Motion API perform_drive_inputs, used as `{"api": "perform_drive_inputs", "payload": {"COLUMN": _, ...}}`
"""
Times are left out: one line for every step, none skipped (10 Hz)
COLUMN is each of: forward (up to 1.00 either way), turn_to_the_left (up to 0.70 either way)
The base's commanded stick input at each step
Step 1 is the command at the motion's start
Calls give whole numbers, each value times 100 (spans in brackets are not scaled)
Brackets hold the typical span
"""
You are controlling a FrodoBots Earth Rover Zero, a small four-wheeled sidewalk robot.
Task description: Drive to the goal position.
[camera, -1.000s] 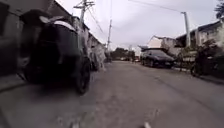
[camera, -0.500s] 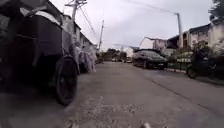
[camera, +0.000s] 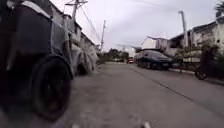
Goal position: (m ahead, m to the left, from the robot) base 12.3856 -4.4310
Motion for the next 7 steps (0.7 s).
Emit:
{"api": "perform_drive_inputs", "payload": {"forward": 70, "turn_to_the_left": 0}}
{"api": "perform_drive_inputs", "payload": {"forward": 70, "turn_to_the_left": 0}}
{"api": "perform_drive_inputs", "payload": {"forward": 70, "turn_to_the_left": 0}}
{"api": "perform_drive_inputs", "payload": {"forward": 70, "turn_to_the_left": 0}}
{"api": "perform_drive_inputs", "payload": {"forward": 70, "turn_to_the_left": 0}}
{"api": "perform_drive_inputs", "payload": {"forward": 70, "turn_to_the_left": 0}}
{"api": "perform_drive_inputs", "payload": {"forward": 70, "turn_to_the_left": 0}}
